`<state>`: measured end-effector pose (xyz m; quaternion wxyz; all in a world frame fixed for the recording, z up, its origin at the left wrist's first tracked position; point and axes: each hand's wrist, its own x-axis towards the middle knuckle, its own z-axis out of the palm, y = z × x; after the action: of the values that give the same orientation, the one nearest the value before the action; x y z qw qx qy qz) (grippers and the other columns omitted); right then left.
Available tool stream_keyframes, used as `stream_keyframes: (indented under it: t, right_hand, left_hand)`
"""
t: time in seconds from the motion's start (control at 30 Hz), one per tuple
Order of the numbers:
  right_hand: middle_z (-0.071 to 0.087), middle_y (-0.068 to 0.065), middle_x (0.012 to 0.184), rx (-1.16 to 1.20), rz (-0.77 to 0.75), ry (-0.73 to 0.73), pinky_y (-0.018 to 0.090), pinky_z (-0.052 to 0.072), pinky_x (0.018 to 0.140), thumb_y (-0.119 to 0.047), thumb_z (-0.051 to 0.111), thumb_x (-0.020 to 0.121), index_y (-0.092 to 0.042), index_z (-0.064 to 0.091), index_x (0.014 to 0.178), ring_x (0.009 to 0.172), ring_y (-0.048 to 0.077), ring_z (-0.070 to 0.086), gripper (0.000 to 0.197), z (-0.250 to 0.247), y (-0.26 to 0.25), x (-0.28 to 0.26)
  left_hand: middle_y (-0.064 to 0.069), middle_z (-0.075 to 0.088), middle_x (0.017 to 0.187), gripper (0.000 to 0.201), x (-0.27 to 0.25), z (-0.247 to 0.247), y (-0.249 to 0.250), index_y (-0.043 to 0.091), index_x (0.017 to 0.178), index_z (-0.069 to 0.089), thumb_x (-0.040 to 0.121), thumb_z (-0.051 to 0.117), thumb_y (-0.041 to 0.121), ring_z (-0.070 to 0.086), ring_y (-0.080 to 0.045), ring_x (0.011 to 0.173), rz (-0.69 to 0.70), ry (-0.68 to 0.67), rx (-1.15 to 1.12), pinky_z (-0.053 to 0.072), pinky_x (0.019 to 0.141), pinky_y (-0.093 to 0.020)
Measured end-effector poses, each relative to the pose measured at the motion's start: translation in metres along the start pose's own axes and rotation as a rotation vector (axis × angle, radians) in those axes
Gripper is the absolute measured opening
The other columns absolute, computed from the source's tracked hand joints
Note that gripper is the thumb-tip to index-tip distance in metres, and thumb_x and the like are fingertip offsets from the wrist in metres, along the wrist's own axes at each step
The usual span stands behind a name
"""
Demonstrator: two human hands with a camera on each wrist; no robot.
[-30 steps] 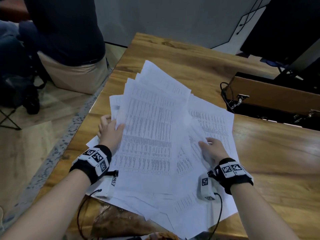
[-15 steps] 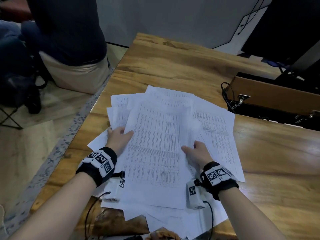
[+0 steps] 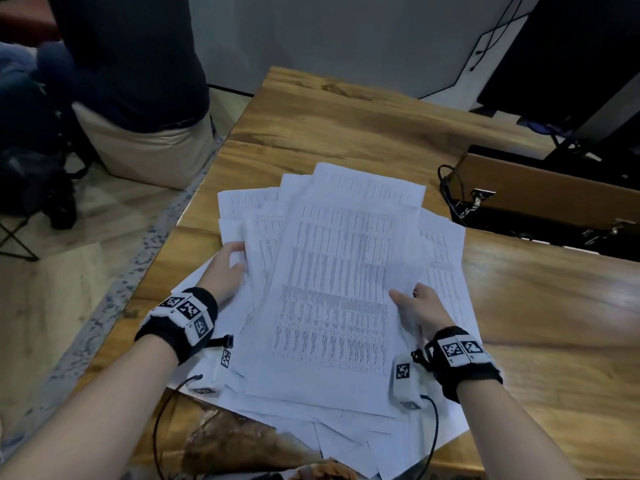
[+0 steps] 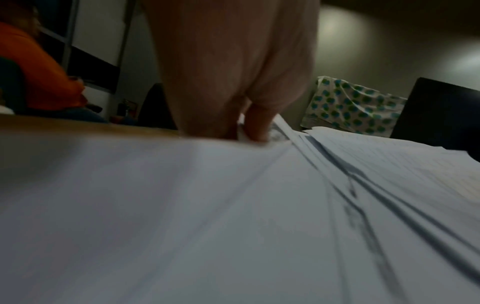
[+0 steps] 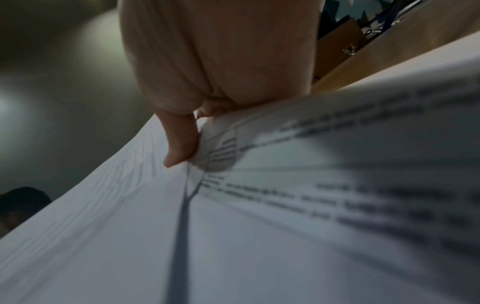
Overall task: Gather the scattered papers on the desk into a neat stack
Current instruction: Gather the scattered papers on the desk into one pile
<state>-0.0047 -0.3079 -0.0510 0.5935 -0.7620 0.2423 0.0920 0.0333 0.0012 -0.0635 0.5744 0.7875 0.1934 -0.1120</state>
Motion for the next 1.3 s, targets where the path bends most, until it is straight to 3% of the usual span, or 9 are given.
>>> stream_keyframes:
  t: [0.17, 0.4, 0.53, 0.7, 0.8, 0.87, 0.97, 1.07, 1.3]
  right_hand:
    - [0.065, 0.005, 0.082, 0.085, -0.006, 0.020, 0.012, 0.046, 0.039, -0.006, 0.054, 0.092, 0.000, 0.057, 0.105, 0.056, 0.010, 0.066, 0.015, -0.004, -0.003, 0.003]
    - [0.066, 0.002, 0.084, 0.154, -0.012, -0.049, 0.013, 0.050, 0.045, -0.010, 0.048, 0.095, -0.006, 0.058, 0.102, 0.054, 0.001, 0.067, 0.012, 0.009, -0.005, 0.012]
    - [0.062, 0.003, 0.084, 0.033, 0.056, 0.032, 0.027, 0.050, 0.065, -0.029, 0.048, 0.095, -0.004, 0.057, 0.101, 0.068, 0.007, 0.065, 0.027, 0.013, -0.001, 0.020]
    - [0.035, 0.001, 0.062, -0.062, 0.119, 0.071, 0.025, 0.030, 0.050, -0.020, 0.034, 0.098, -0.014, 0.037, 0.066, 0.051, 0.015, 0.035, 0.032, 0.020, 0.004, 0.018]
    - [0.054, 0.008, 0.119, -0.080, 0.150, 0.011, 0.032, 0.048, 0.078, -0.026, 0.035, 0.099, -0.009, 0.048, 0.124, 0.107, 0.028, 0.055, 0.033, 0.029, -0.001, 0.010]
    - [0.044, 0.014, 0.140, -0.110, 0.175, -0.022, 0.024, 0.049, 0.067, -0.020, 0.037, 0.099, 0.000, 0.027, 0.144, 0.117, 0.027, 0.051, 0.050, 0.029, 0.003, 0.015]
    - [0.053, 0.004, 0.078, -0.184, 0.158, -0.051, 0.021, 0.037, 0.049, -0.013, 0.040, 0.096, 0.004, 0.047, 0.124, 0.062, 0.015, 0.047, 0.034, 0.020, 0.005, 0.016]
    - [0.037, 0.002, 0.055, -0.249, 0.196, -0.093, 0.025, 0.029, 0.051, -0.008, 0.041, 0.094, -0.009, 0.042, 0.071, 0.048, 0.015, 0.036, 0.023, 0.009, 0.000, 0.015]
    - [0.055, 0.012, 0.078, -0.281, 0.113, 0.056, 0.026, 0.044, 0.065, -0.014, 0.036, 0.092, -0.007, 0.051, 0.079, 0.072, 0.025, 0.058, 0.022, 0.014, -0.015, 0.020]
  left_hand:
    - [-0.009, 0.060, 0.108, 0.045, 0.002, -0.005, 0.003, 0.024, 0.118, 0.056, 0.096, 0.024, 0.001, 0.054, -0.025, 0.071, 0.072, 0.084, -0.032, 0.046, 0.062, -0.033]
    - [-0.008, 0.021, 0.153, 0.029, -0.002, 0.009, -0.005, 0.011, 0.113, 0.055, 0.096, 0.044, 0.031, 0.033, -0.027, 0.137, -0.086, -0.151, 0.116, 0.031, 0.109, -0.033]
    - [-0.011, 0.023, 0.140, 0.034, -0.001, 0.012, -0.012, 0.009, 0.117, 0.056, 0.092, 0.050, 0.032, 0.024, -0.030, 0.132, -0.007, 0.162, 0.509, 0.023, 0.114, -0.040]
    - [-0.008, 0.029, 0.130, 0.028, -0.002, 0.017, -0.009, 0.008, 0.095, 0.064, 0.093, 0.049, 0.032, 0.026, -0.029, 0.122, 0.065, 0.135, 0.756, 0.021, 0.105, -0.036]
    - [-0.010, 0.028, 0.134, 0.023, -0.007, 0.027, -0.006, 0.008, 0.103, 0.060, 0.094, 0.046, 0.024, 0.026, -0.030, 0.125, 0.167, 0.192, 0.750, 0.022, 0.105, -0.037]
    - [-0.013, 0.028, 0.139, 0.026, -0.012, 0.030, -0.005, 0.009, 0.115, 0.056, 0.094, 0.044, 0.018, 0.027, -0.031, 0.127, 0.256, 0.238, 0.709, 0.024, 0.106, -0.040]
    - [-0.015, 0.038, 0.134, 0.030, -0.011, 0.025, -0.006, 0.010, 0.120, 0.057, 0.095, 0.043, 0.015, 0.032, -0.033, 0.124, 0.310, 0.246, 0.660, 0.029, 0.102, -0.041]
    - [-0.014, 0.044, 0.128, 0.025, -0.003, 0.022, -0.004, 0.010, 0.105, 0.068, 0.094, 0.048, 0.019, 0.035, -0.033, 0.120, 0.273, 0.251, 0.613, 0.031, 0.100, -0.040]
    - [-0.008, 0.026, 0.145, 0.024, 0.009, 0.029, -0.014, 0.014, 0.082, 0.070, 0.092, 0.048, 0.017, 0.025, -0.030, 0.127, 0.222, 0.308, 0.760, 0.018, 0.105, -0.039]
